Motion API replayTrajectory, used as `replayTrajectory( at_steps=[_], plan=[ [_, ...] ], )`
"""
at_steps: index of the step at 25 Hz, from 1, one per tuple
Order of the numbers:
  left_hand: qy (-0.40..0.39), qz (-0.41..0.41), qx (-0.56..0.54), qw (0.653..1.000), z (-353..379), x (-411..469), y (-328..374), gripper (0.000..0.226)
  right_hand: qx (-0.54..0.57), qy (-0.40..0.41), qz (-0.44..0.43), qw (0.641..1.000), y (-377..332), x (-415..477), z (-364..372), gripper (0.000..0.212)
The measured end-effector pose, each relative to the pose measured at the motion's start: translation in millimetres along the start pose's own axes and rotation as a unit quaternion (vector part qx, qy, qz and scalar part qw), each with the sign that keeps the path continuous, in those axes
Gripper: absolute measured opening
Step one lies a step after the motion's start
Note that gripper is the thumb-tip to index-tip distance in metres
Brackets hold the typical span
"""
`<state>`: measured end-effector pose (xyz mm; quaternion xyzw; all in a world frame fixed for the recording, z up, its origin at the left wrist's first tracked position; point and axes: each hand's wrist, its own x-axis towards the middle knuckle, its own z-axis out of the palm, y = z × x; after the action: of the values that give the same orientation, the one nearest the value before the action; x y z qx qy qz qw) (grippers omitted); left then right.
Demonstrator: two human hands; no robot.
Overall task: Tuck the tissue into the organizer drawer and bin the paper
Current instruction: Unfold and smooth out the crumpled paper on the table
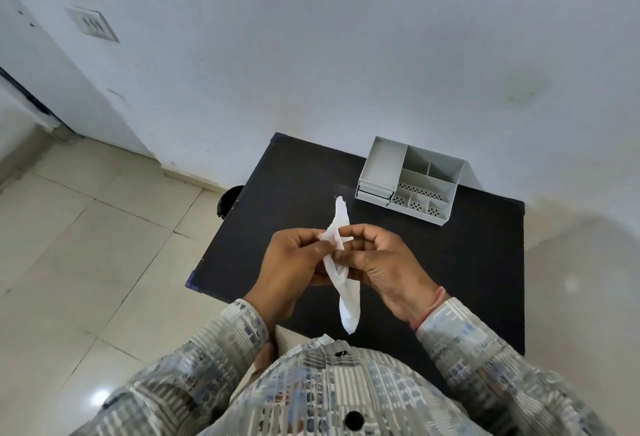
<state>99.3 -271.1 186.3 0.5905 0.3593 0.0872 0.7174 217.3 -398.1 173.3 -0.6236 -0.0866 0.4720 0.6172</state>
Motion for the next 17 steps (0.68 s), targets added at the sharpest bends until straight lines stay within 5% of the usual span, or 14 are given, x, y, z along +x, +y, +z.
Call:
replayTrajectory(
  at_steps=[3,4,5,7,8,11,12,15,17],
  plan=[
    [0.082,-0.008,-0.02,0.996,-5,-1,-4,0.018,0.013,0.044,-0.015,0.999,2,0,3,0.042],
    [0.108,0.008,-0.018,0.994,-7,-1,-6,0.02,-0.065,0.082,-0.066,0.992,4,-1,2,0.045],
    [0.128,0.031,-0.006,0.991,-10,0,-7,0.024,-0.198,0.135,-0.137,0.961,6,-2,2,0.051],
    [0.144,0.078,0.035,0.986,-15,1,-11,0.027,-0.434,0.169,-0.267,0.844,11,0,7,0.056],
    [0.144,0.096,0.06,0.983,-17,3,-13,0.025,-0.458,0.15,-0.271,0.833,15,3,14,0.049],
    [0.123,0.158,0.174,0.964,-27,10,-15,0.016,-0.226,0.074,-0.055,0.97,14,18,35,0.018],
    [0.11,0.188,0.226,0.949,-31,13,-14,0.017,-0.128,0.046,0.025,0.99,14,25,41,0.021],
    [-0.002,0.217,0.308,0.926,-57,25,-6,0.017,0.048,-0.023,0.12,0.991,20,45,53,0.029],
    [-0.091,0.154,0.232,0.956,-83,36,6,0.021,0.116,-0.047,0.093,0.988,31,55,61,0.034]
  ],
)
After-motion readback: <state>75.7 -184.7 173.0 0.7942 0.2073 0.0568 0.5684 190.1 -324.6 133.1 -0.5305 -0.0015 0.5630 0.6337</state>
